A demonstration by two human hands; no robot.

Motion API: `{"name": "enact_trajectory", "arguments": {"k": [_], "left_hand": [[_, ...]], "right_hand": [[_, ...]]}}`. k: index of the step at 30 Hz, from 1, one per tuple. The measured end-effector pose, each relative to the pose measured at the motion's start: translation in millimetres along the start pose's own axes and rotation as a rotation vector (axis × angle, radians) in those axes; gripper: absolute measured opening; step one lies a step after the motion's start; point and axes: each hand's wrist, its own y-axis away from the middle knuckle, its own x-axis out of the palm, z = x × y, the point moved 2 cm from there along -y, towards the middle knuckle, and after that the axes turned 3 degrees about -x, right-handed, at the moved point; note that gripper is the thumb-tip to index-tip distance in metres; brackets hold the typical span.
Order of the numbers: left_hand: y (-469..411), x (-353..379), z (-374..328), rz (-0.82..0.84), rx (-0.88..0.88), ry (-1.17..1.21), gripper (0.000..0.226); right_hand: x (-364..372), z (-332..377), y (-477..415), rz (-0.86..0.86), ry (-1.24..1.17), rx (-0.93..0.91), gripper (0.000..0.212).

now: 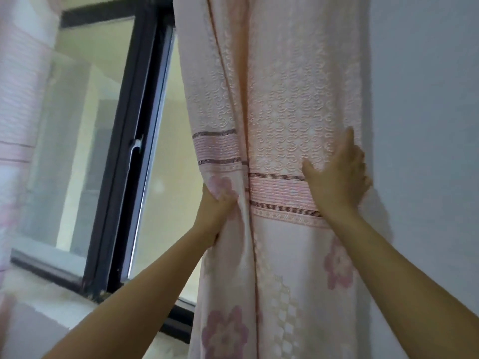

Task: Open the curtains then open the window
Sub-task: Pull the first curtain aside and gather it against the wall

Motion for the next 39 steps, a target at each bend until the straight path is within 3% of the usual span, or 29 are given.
{"name": "enact_trajectory", "arguments": {"k": [2,4,6,9,15,17,20,25,33,39], "left_hand": [[0,11,1,-0.073,0.026,-0.098,0.028],[2,24,-4,-0.117,0.047,-0.146,0.034],[5,38,-13,-0.136,0.082,-0.161,0.020],[13,58,-24,-0.121,0.084,-0.178,0.014],[35,103,-47,-0.101,0.053,-0.118,0.018],[45,128,-59,-0.074,0.041,-0.086,0.014],[59,173,-68,-0.020,0.037,-0.101,0.036],[91,255,-71,0.171,-0.069,-0.118,0.048],[143,369,-99,0.421,-0.058,-0.036,0.058],[164,396,-126,0.453,-0.036,-0.045,0.057]], "right_hand": [[-4,-14,1,0.031,0.054,0.050,0.072],[-8,-28,-2,0.089,0.062,0.109,0.047],[-13,-42,-5,0.126,0.004,0.164,0.023],[-26,-55,-7,0.091,-0.110,0.166,0.038],[-77,-95,-14,-0.015,-0.315,0.183,0.009],[-96,-110,-20,-0.053,-0.356,0.210,0.013],[-124,-127,-27,-0.100,-0.374,0.207,0.018],[-177,-147,-38,-0.160,-0.249,0.122,0.019],[-256,-179,-61,-0.227,0.159,-0.014,0.021],[-281,-190,-56,-0.162,0.385,-0.186,0.019]]}}
